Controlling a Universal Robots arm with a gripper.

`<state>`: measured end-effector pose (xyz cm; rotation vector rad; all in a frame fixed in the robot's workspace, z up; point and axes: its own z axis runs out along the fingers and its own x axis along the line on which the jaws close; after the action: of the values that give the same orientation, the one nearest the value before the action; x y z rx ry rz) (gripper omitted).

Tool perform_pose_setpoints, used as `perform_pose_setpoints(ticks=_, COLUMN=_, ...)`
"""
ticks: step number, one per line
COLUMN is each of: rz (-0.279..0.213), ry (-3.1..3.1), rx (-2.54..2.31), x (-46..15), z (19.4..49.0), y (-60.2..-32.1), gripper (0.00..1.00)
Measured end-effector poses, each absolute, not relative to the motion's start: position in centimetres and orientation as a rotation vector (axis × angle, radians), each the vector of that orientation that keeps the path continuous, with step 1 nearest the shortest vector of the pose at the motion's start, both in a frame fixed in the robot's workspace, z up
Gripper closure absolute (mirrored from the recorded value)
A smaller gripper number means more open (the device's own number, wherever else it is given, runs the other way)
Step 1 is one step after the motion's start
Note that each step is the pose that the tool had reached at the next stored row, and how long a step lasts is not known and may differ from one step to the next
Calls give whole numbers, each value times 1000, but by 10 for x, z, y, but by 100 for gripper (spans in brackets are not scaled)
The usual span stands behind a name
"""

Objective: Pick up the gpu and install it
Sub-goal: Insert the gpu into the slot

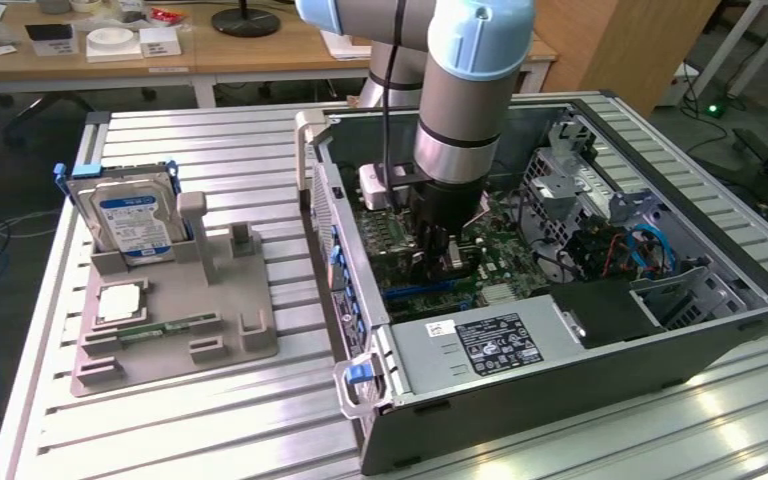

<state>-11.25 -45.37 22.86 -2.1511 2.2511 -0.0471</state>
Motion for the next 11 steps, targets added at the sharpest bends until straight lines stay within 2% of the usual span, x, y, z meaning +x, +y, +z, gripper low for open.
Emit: perform_pose_setpoints(ticks=11, rz=-49, ry=2250, rx=-2150, x=-113, z=231, y=-454, gripper=72)
